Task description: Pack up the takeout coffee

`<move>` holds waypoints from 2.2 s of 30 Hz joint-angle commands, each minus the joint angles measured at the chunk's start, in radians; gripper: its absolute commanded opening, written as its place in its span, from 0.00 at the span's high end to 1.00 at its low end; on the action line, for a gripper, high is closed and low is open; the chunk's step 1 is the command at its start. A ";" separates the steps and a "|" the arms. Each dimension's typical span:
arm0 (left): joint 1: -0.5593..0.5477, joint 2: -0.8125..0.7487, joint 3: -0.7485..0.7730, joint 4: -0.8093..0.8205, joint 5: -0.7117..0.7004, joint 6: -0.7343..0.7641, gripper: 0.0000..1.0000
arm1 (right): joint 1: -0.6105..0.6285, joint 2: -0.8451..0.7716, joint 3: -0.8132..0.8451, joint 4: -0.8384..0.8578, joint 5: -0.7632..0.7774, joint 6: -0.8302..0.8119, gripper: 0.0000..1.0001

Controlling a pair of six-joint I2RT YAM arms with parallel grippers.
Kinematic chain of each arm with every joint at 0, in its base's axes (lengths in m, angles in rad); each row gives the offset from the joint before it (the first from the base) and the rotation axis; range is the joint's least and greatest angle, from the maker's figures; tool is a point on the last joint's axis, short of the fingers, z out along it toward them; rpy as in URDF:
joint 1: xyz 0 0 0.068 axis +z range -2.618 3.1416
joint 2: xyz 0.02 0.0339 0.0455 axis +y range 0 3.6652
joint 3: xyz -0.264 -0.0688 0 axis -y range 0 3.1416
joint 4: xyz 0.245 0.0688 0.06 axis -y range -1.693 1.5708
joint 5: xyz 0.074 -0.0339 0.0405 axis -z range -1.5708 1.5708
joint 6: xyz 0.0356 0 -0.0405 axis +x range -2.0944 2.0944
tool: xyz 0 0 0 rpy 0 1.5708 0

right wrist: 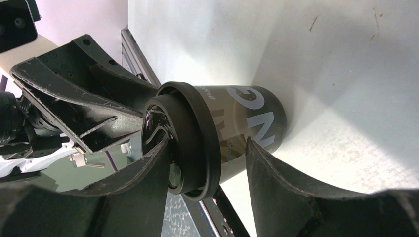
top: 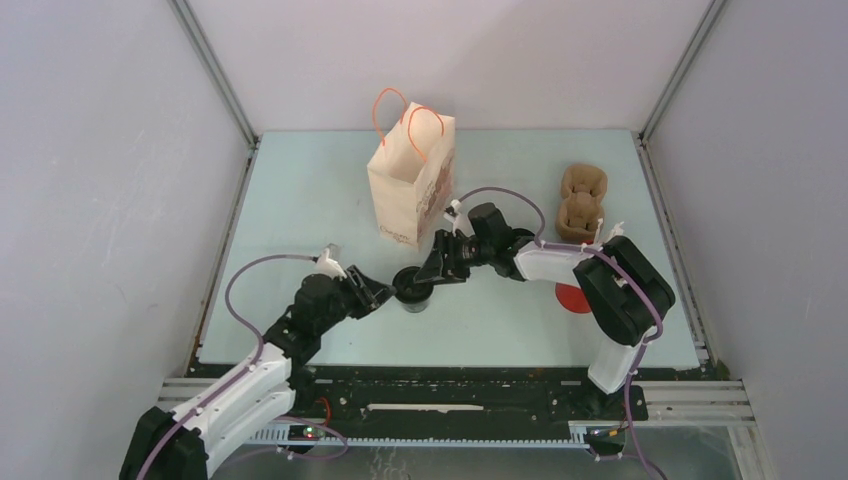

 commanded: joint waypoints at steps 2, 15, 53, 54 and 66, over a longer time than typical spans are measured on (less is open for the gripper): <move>-0.104 0.108 -0.079 -0.168 -0.150 -0.004 0.58 | 0.004 0.041 0.006 -0.057 0.077 -0.024 0.38; -0.191 0.195 -0.050 -0.279 -0.334 -0.018 0.62 | -0.023 0.049 -0.036 -0.031 0.082 -0.028 0.38; -0.152 0.194 0.440 -0.353 -0.200 0.202 0.26 | -0.096 -0.063 -0.017 -0.119 0.036 -0.124 0.19; -0.147 0.181 0.446 -0.364 -0.196 0.211 0.25 | -0.096 -0.070 -0.010 -0.136 0.038 -0.130 0.17; -0.126 -0.062 0.384 -0.463 -0.204 0.241 0.13 | -0.087 -0.246 0.107 -0.436 0.156 -0.271 0.00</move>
